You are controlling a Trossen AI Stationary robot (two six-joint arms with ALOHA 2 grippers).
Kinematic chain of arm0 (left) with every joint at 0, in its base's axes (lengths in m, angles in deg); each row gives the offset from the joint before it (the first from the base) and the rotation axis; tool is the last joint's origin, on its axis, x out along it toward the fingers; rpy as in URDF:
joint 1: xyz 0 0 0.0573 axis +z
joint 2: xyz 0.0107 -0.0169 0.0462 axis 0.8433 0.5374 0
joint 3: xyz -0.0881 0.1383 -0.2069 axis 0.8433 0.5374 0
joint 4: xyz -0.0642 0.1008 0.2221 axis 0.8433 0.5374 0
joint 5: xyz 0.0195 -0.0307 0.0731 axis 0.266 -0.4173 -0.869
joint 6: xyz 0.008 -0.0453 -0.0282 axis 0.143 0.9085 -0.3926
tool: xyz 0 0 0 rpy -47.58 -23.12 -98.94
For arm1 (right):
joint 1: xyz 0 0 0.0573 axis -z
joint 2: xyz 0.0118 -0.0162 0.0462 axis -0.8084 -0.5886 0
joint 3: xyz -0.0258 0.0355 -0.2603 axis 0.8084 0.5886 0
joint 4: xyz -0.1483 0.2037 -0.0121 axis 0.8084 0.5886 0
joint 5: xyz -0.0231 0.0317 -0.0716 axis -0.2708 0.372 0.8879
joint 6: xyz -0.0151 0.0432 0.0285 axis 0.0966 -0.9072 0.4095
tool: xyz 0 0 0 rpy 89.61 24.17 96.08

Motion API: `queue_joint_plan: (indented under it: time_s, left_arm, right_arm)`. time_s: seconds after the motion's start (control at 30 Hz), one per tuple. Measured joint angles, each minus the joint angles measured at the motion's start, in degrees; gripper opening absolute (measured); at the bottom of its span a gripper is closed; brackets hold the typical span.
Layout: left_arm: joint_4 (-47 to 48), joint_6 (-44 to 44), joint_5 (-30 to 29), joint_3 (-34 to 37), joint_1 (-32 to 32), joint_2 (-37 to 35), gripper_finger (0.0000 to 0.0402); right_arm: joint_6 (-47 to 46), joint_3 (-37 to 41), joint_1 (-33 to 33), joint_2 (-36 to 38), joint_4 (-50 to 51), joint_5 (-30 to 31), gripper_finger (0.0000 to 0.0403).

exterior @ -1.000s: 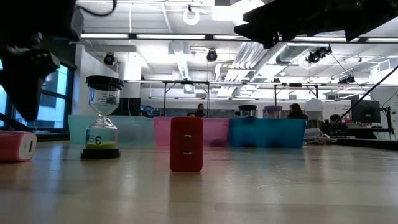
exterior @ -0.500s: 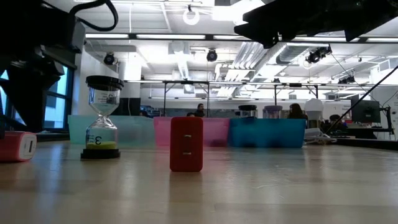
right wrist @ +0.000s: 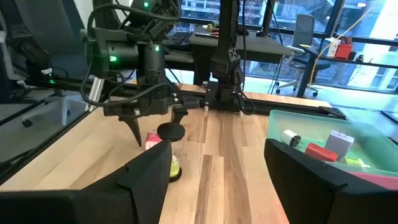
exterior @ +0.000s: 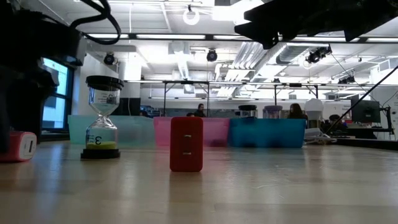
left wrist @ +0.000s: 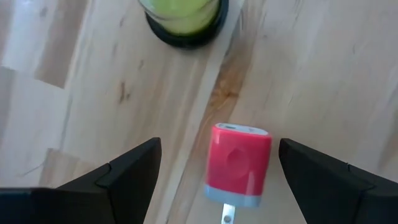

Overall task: Pick & Place Office items
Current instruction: Put the pink white adapter into the green bin

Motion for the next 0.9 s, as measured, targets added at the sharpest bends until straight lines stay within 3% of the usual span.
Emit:
queue_joint_plan:
  time_s: [0.2, 0.6, 0.73, 0.9]
  left_arm:
    - [-5.37, -0.83, 0.05, 2.76, 0.0, 0.0, 0.0316]
    - [-5.9, 0.51, 0.95, 3.02, 0.0, 0.0, 0.0314]
    - [-6.13, 0.88, 0.94, 3.02, 0.0, 0.0, 0.0287]
    - [-6.87, 2.02, 0.9, 3.02, -0.1, -0.02, 0.022]
  right_arm:
    - [0.15, 0.0, 0.0, 0.0, 0.01, 0.1, 0.0248]
    - [0.17, 0.0, 0.0, 0.0, -0.05, 0.17, 0.0248]
    - [0.19, 0.0, 0.0, 0.0, -0.05, 0.17, 0.0248]
    - [0.2, 0.0, 0.0, 0.0, -0.05, 0.17, 0.0248]
